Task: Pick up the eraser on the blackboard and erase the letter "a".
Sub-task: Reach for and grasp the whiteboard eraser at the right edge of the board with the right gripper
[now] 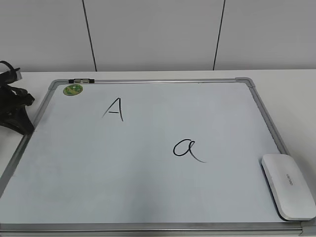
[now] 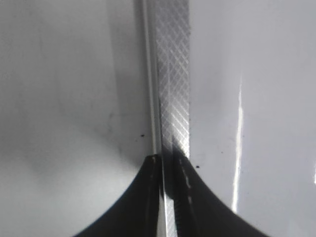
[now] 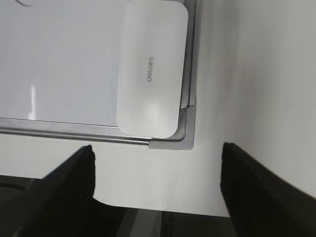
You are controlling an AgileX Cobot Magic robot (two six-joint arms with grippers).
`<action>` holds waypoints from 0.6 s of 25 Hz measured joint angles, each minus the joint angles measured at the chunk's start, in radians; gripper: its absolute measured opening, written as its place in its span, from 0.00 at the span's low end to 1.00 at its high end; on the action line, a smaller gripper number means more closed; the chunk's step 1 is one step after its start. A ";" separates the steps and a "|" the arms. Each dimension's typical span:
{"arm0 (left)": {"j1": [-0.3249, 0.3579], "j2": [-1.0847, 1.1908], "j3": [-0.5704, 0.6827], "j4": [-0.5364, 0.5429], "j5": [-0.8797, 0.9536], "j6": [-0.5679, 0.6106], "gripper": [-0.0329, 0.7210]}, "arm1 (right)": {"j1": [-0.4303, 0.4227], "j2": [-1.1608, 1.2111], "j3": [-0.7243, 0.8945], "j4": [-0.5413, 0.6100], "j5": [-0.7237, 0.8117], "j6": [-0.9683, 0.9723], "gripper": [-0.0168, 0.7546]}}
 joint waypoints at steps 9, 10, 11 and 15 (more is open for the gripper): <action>0.000 0.000 0.000 0.000 0.000 0.000 0.09 | 0.000 0.236 -0.001 0.005 -0.144 0.011 0.78; 0.000 0.000 0.000 0.000 0.000 0.000 0.09 | 0.000 0.251 -0.001 0.007 -0.152 0.011 0.78; 0.000 0.000 0.000 0.000 0.000 0.000 0.09 | 0.000 0.261 -0.001 0.012 -0.159 0.011 0.78; 0.000 0.000 -0.001 0.000 0.000 0.000 0.09 | 0.000 0.292 -0.002 0.030 -0.189 0.011 0.78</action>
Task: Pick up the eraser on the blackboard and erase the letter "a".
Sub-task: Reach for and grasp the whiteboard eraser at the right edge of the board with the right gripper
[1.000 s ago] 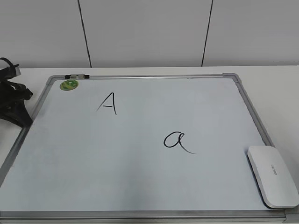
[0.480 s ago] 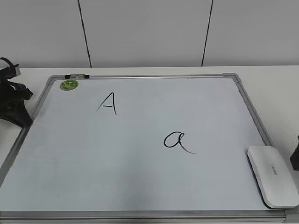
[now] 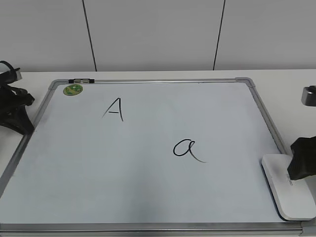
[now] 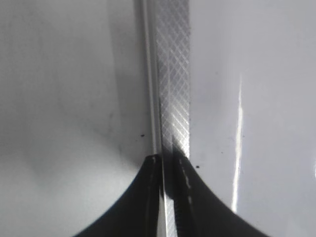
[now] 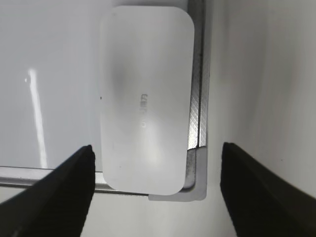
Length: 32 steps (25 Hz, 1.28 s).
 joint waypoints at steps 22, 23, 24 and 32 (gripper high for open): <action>0.000 0.000 0.000 0.000 0.000 0.000 0.09 | 0.081 0.110 -0.010 -0.057 -0.073 0.059 0.89; 0.000 0.000 0.000 0.000 0.000 0.000 0.09 | 0.081 0.125 -0.010 -0.070 -0.080 0.067 0.90; 0.000 0.000 0.000 0.000 0.000 0.000 0.09 | 0.081 0.136 -0.010 -0.077 -0.084 0.072 0.90; 0.000 0.000 0.000 0.000 0.000 0.000 0.09 | 0.081 0.217 -0.037 -0.074 -0.124 0.078 0.89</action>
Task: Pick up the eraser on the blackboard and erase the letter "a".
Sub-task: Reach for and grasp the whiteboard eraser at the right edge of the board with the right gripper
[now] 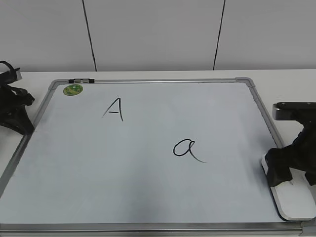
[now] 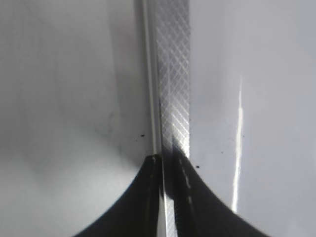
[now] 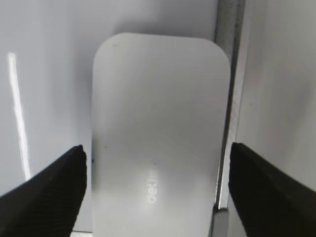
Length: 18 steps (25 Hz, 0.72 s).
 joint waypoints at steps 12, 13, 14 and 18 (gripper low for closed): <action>0.000 0.000 0.000 0.000 0.002 0.000 0.09 | 0.000 0.086 -0.057 0.004 0.031 0.006 0.88; 0.000 0.000 0.000 0.000 0.002 0.000 0.09 | 0.000 0.087 -0.058 0.004 0.037 0.006 0.88; 0.000 0.000 0.000 0.000 0.002 0.000 0.09 | 0.000 0.088 -0.058 0.004 0.042 0.009 0.87; 0.000 0.000 0.000 0.000 0.002 0.000 0.09 | 0.000 0.092 -0.058 0.004 0.045 0.009 0.82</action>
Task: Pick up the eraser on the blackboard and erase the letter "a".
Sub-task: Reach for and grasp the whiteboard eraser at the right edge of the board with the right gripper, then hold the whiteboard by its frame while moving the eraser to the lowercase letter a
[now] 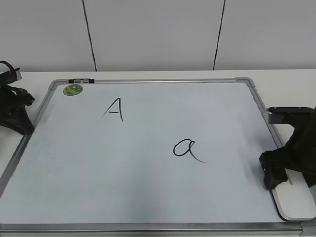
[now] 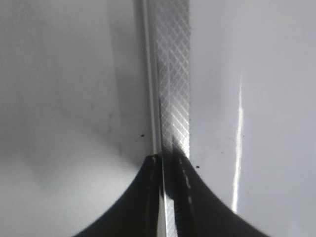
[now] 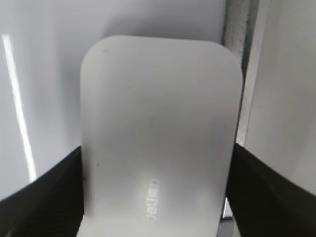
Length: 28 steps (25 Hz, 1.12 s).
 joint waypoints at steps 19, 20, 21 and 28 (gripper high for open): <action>0.000 0.000 0.000 0.000 0.000 0.000 0.09 | 0.000 0.005 -0.008 0.000 0.031 0.004 0.71; 0.000 0.000 0.000 0.000 0.000 0.000 0.09 | 0.000 0.005 -0.008 0.000 0.033 0.004 0.71; 0.000 0.000 0.000 0.000 0.000 0.000 0.09 | 0.000 0.003 -0.008 0.000 0.037 0.004 0.71; 0.000 0.000 0.000 0.002 0.000 0.000 0.09 | 0.000 -0.080 -0.030 -0.014 0.088 0.004 0.71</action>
